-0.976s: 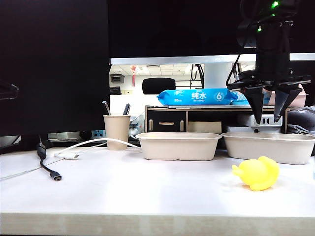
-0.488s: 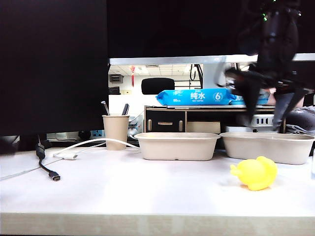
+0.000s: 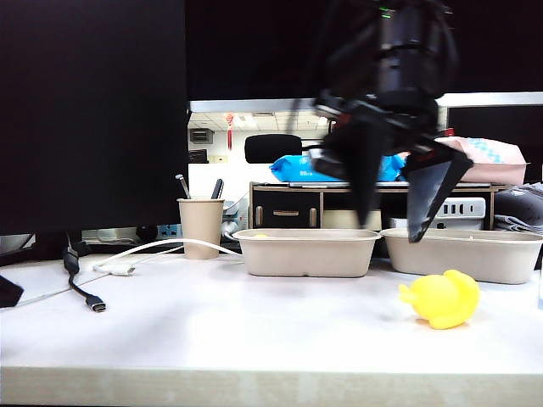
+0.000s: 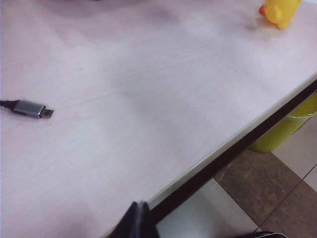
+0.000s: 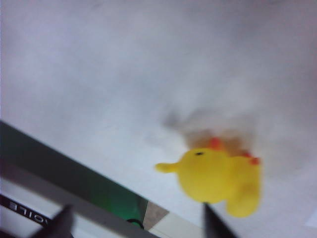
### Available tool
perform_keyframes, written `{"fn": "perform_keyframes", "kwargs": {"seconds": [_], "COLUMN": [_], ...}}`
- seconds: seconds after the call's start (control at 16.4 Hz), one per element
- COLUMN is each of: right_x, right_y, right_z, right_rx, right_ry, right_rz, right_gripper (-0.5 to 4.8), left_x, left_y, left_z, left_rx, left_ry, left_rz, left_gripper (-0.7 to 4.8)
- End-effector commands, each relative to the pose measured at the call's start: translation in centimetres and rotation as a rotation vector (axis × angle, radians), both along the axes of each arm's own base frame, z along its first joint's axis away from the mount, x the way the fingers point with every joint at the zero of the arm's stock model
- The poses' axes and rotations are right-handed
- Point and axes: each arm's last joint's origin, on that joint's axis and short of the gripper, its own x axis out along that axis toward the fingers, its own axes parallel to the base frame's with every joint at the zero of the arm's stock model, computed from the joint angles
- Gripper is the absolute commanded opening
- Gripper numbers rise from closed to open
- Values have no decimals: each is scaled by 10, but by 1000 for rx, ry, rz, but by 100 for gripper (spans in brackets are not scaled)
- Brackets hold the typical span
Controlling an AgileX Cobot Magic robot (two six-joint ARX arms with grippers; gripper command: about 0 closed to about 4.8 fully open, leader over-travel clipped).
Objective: Put the dolls with similar colors into the same paper box, while dolls with different colors go into separate paper boxes.
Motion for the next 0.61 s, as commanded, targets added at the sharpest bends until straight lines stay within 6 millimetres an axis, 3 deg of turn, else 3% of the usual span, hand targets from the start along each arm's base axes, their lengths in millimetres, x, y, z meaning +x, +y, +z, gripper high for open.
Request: {"fn": "perform_keyframes", "kwargs": {"seconds": [0.06, 0.12, 0.18, 0.43, 0.61], "right_x": [-11, -15, -21, -26, -32], "right_y": [15, 21, 29, 30, 22], "right_z": [2, 2, 1, 5, -11], "right_rx": [-2, -11, -55, -212, -294], "right_ry": [-1, -5, -31, -129, -96], "right_rz": [52, 76, 111, 70, 44], "right_gripper": [379, 411, 479, 479, 479], "left_x": [0, 0, 0, 0, 0], "left_y": [0, 0, 0, 0, 0], "left_z": [1, 1, 1, 2, 3], "left_rx": [-2, -2, -2, -8, -21], "left_ry": [-8, -8, -8, -15, -30], "left_rz": [-2, -2, -2, -1, -2], "left_gripper": [-5, -5, -5, -5, -5]}}
